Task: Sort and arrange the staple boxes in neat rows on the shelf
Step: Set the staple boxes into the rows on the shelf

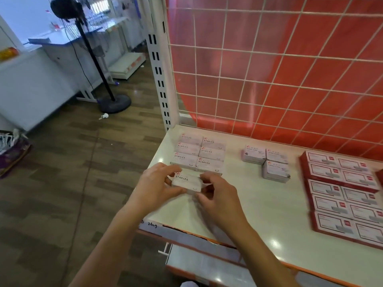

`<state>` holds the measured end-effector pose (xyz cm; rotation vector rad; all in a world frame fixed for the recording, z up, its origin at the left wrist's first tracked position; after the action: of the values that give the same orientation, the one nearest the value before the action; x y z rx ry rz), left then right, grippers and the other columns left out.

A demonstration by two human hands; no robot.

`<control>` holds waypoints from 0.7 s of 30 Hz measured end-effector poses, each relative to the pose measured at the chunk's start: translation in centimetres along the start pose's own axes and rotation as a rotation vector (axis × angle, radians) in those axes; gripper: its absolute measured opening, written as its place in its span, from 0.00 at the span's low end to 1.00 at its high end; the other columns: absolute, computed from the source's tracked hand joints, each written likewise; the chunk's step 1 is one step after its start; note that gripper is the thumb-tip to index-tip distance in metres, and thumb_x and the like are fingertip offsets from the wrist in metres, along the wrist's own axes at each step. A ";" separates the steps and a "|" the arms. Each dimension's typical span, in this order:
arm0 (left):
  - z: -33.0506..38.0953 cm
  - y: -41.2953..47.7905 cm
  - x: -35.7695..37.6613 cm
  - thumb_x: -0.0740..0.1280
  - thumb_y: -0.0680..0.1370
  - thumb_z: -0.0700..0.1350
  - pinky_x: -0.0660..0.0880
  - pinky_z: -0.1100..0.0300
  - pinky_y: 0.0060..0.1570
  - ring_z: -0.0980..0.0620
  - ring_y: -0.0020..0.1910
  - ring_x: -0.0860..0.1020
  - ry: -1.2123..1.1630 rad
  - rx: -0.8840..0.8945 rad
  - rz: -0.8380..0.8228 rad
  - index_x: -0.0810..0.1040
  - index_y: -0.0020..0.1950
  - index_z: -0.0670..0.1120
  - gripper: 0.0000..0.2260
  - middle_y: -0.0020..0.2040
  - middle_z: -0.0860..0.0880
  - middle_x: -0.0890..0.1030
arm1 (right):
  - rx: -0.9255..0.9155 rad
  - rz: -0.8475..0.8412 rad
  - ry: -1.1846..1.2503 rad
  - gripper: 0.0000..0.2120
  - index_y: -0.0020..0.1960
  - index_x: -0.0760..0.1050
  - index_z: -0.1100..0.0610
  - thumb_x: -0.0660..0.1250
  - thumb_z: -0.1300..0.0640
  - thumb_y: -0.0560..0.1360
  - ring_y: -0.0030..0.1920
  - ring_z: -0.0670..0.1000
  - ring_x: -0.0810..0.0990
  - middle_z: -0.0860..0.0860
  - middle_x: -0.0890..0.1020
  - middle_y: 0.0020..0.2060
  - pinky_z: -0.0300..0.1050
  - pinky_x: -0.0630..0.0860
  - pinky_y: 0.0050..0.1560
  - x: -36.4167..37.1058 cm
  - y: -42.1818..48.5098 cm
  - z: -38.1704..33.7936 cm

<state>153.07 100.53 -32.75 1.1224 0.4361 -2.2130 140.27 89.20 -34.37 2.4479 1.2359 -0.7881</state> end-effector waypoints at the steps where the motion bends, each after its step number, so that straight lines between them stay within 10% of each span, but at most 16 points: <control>1: -0.4 0.1 -0.1 0.76 0.67 0.53 0.69 0.76 0.40 0.63 0.40 0.75 0.010 -0.002 -0.003 0.77 0.64 0.51 0.26 0.50 0.55 0.76 | 0.009 -0.006 0.002 0.20 0.63 0.74 0.53 0.71 0.59 0.71 0.49 0.47 0.78 0.48 0.79 0.53 0.33 0.72 0.53 0.3 0.0 -0.2; 21: -2.7 1.6 -0.1 0.75 0.70 0.53 0.73 0.61 0.52 0.55 0.49 0.76 0.054 -0.036 0.041 0.78 0.62 0.52 0.21 0.50 0.52 0.77 | 0.051 0.025 -0.061 0.17 0.62 0.75 0.52 0.69 0.58 0.74 0.41 0.41 0.75 0.47 0.82 0.53 0.20 0.66 0.39 1.7 1.1 -1.2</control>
<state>155.83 100.82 -34.28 1.1646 0.4704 -2.1354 142.42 90.24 -34.37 2.4548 1.1752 -0.8914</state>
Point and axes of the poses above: each hand's wrist, its own y-axis towards the middle knuckle, its own x-axis out of the palm, z = x × y, the point moved 3 cm from there along y, towards the middle knuckle
